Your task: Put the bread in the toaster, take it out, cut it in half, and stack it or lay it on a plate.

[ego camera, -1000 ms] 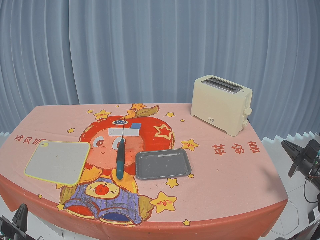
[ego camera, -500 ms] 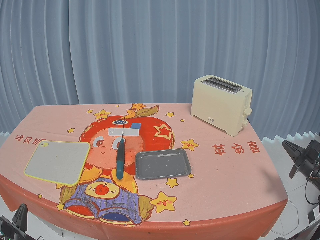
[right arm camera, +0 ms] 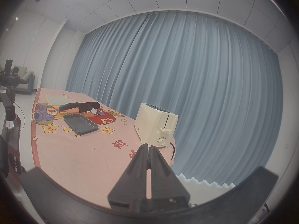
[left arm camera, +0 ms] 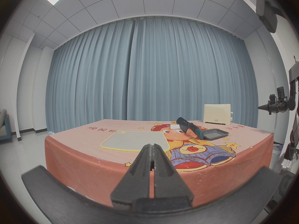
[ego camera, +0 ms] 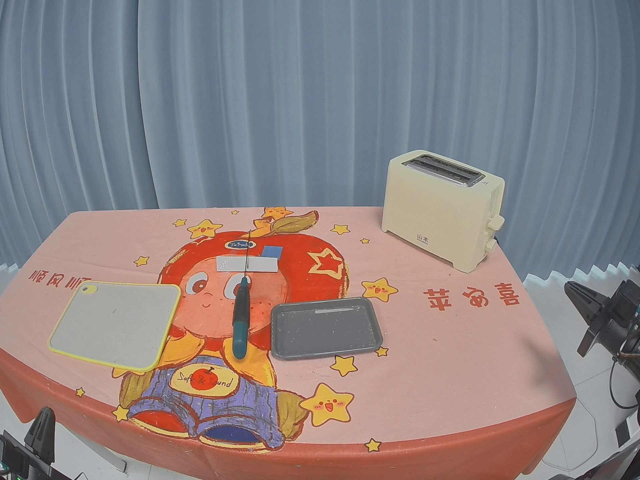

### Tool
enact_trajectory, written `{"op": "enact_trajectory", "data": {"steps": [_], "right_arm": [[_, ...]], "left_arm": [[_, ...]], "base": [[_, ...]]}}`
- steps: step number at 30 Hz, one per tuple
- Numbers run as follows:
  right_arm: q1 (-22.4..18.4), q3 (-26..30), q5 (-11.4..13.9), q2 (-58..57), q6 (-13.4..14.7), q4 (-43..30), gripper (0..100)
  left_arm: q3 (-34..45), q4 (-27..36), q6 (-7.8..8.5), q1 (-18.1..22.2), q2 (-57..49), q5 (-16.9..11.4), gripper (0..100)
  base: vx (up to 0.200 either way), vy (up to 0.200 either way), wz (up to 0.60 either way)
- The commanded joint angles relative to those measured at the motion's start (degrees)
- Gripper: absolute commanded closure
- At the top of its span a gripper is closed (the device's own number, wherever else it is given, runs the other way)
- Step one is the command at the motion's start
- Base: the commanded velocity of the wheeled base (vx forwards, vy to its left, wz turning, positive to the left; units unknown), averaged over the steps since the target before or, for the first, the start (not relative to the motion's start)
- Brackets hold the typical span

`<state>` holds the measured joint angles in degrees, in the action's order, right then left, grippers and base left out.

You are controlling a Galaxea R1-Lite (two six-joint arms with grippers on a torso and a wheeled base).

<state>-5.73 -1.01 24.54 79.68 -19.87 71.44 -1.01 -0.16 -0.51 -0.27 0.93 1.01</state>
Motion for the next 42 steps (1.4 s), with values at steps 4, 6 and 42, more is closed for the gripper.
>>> {"op": "enact_trajectory", "data": {"steps": [4, 6, 42], "right_arm": [[0.02, 1.01, -0.02, 0.83, 0.1, 0.02, 100], [0.02, 1.01, -0.02, 1.09, 0.1, 0.02, 100], [0.19, 0.92, -0.37, 14.63, 0.01, 1.16, 100]], "left_arm": [[1.01, -0.02, -0.02, 0.0, -0.05, 0.04, 100], [1.01, -0.02, -0.02, 0.0, -0.05, 0.04, 100], [1.01, -0.02, -0.02, 0.0, -0.05, 0.04, 100]], "base": [[0.0, 0.0, 0.0], [0.0, 0.0, 0.0], [0.0, 0.0, 0.0]]}}
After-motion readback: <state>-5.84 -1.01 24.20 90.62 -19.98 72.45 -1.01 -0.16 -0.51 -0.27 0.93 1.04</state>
